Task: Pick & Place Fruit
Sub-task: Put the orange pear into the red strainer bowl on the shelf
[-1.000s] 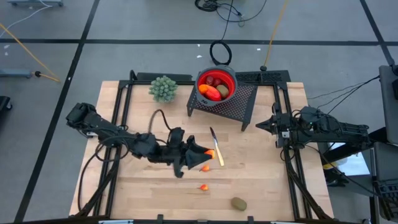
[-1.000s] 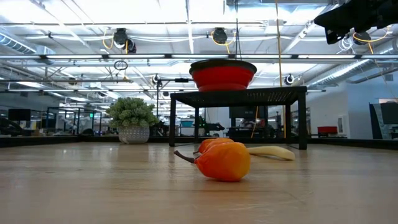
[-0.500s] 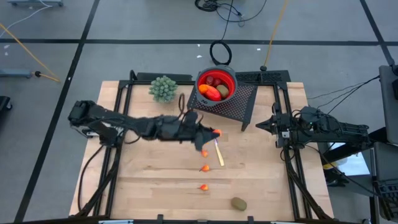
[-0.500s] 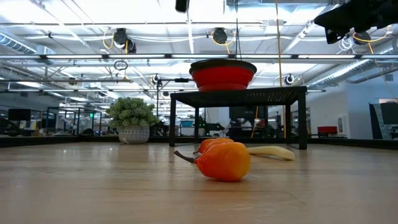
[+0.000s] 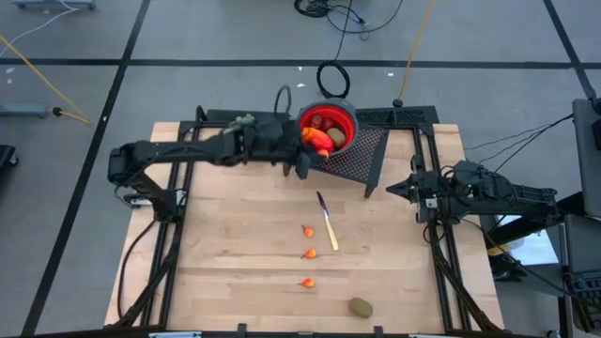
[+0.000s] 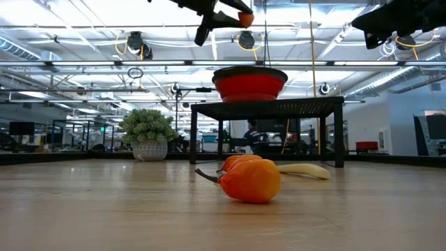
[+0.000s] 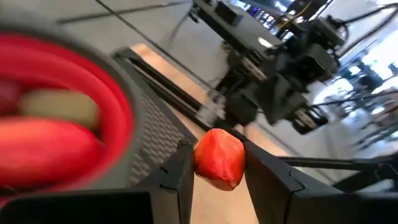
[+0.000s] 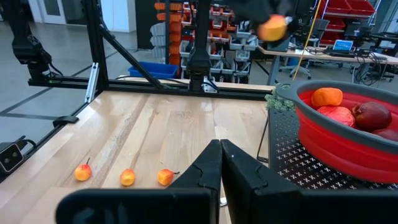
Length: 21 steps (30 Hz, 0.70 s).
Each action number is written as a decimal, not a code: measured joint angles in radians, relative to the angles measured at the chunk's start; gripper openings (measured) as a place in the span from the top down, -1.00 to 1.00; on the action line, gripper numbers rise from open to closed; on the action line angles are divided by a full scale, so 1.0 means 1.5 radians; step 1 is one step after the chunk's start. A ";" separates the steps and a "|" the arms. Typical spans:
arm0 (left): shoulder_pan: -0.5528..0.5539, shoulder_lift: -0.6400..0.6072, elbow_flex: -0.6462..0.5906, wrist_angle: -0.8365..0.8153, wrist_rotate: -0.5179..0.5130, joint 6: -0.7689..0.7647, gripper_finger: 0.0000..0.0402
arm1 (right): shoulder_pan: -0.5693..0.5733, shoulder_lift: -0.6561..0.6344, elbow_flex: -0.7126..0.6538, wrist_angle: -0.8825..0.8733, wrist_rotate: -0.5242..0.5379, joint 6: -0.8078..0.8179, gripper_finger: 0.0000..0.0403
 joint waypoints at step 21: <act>0.156 0.040 0.140 -0.079 0.048 0.234 0.40 | 0.000 0.000 0.000 0.016 0.000 0.000 0.98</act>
